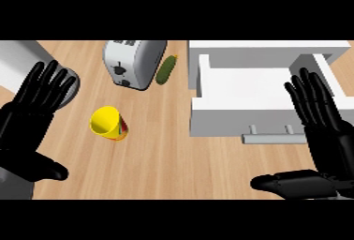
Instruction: Pick up the cup, place it into the drawer and close the drawer
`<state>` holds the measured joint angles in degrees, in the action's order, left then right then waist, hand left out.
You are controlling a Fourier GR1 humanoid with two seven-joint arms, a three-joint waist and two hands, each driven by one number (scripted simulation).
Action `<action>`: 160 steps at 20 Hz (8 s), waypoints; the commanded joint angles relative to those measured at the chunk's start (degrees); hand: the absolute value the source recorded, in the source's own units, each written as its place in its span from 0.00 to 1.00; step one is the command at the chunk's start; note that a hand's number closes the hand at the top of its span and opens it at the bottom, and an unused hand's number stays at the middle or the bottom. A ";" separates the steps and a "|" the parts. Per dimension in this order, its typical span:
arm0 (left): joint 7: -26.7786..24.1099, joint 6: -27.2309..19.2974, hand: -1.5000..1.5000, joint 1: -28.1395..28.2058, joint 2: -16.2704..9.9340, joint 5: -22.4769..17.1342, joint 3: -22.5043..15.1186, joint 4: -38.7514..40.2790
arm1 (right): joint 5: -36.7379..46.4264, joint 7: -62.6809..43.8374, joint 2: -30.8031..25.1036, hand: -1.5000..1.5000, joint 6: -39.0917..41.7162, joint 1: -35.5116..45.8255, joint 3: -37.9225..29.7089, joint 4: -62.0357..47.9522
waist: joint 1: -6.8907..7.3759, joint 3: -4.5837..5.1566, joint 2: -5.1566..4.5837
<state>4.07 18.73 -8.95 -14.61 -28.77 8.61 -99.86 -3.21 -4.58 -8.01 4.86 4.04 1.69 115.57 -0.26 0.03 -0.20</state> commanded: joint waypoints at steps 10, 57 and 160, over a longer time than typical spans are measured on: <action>-13.64 4.51 0.00 -6.18 0.48 12.11 0.43 29.47 | -1.63 1.45 -0.64 0.00 2.33 6.34 -3.76 -7.30 | -0.10 0.00 0.08; -60.98 5.49 0.00 -24.80 -2.78 32.03 3.25 91.14 | -4.87 -2.69 -3.49 0.00 5.65 14.41 -8.23 -10.36 | -2.62 0.35 -1.10; -34.42 -35.51 0.00 -63.39 14.61 -8.80 -21.33 79.18 | 14.73 -2.61 -13.58 0.00 24.88 13.53 13.13 -16.04 | -2.43 -0.10 -0.98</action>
<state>-28.69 -17.27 -72.43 0.00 -36.16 -14.13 -21.79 1.82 -9.79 -22.12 33.30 18.54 12.43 102.49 -4.69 -0.05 -1.13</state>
